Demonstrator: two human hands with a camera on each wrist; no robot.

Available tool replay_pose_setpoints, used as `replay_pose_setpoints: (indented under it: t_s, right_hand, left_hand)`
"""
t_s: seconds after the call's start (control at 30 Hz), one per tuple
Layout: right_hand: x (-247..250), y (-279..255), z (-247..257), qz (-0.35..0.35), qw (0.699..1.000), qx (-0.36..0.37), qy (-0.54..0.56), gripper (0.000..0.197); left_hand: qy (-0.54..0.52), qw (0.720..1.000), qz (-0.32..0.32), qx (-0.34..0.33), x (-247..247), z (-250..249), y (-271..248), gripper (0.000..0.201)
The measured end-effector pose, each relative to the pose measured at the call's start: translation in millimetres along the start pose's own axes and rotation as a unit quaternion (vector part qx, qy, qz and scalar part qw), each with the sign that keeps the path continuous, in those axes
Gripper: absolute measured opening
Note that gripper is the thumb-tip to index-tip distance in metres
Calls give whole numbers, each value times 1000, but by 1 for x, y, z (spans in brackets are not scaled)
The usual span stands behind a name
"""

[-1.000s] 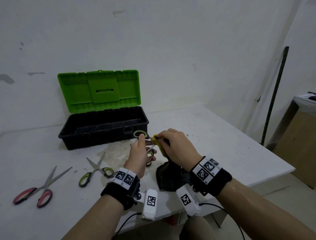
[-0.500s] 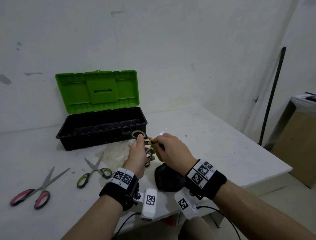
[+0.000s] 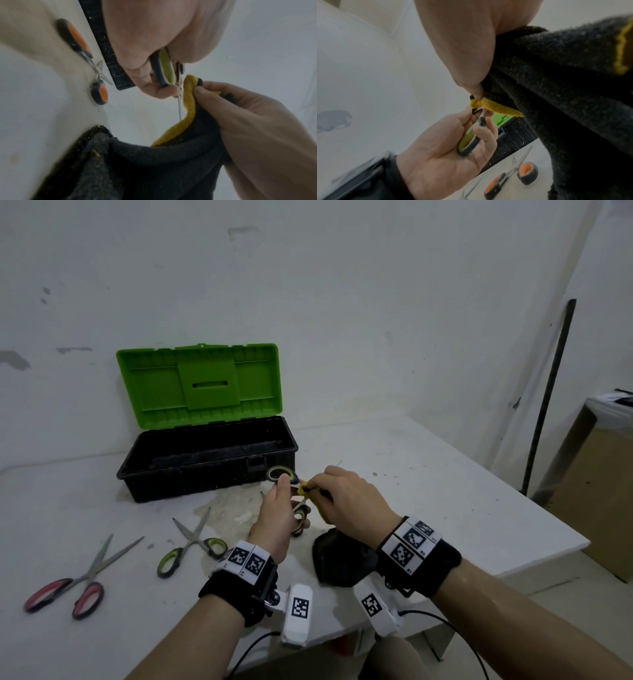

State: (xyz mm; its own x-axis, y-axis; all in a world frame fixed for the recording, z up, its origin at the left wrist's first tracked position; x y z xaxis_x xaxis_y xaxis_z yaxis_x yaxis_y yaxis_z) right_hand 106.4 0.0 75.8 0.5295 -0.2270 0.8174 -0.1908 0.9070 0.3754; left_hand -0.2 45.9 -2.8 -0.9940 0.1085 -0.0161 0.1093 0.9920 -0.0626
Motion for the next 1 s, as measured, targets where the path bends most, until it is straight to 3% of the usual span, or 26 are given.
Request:
replay_pose_setpoints:
  t_s: [0.23, 0.53, 0.7, 0.87, 1.0]
  right_hand:
    - [-22, -9, 18, 52, 998, 46, 10, 23]
    - [12, 1, -12, -76, 997, -2, 24, 21]
    - [-8, -5, -7, -29, 999, 5, 16, 24]
    - [10, -9, -27, -50, 998, -36, 29, 27]
    - [24, -6, -38, -83, 991, -29, 103, 19]
  left_hand:
    - [-47, 999, -2, 5, -4, 3, 2, 41]
    - [-35, 999, -7, 12, 2, 2, 3, 48]
    - [-45, 999, 11, 15, -6, 6, 3, 46]
    - [-88, 996, -14, 14, 6, 10, 7, 47]
    - [-69, 997, 21, 35, 5, 10, 6, 46]
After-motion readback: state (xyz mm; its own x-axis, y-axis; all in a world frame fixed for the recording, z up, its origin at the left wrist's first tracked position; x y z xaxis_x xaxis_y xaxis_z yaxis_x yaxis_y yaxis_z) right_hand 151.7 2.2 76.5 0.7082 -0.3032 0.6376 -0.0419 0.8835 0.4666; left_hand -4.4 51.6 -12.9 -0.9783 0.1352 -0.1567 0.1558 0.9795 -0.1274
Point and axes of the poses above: each hand's wrist, its own y-axis towards the middle knuckle, its own x-axis out of the back of the hand, z = x × y, the point moved 9 cm from there along y, towards the middle knuckle, and after that the axes turned 10 degrees about y, right-handed, at the moved point
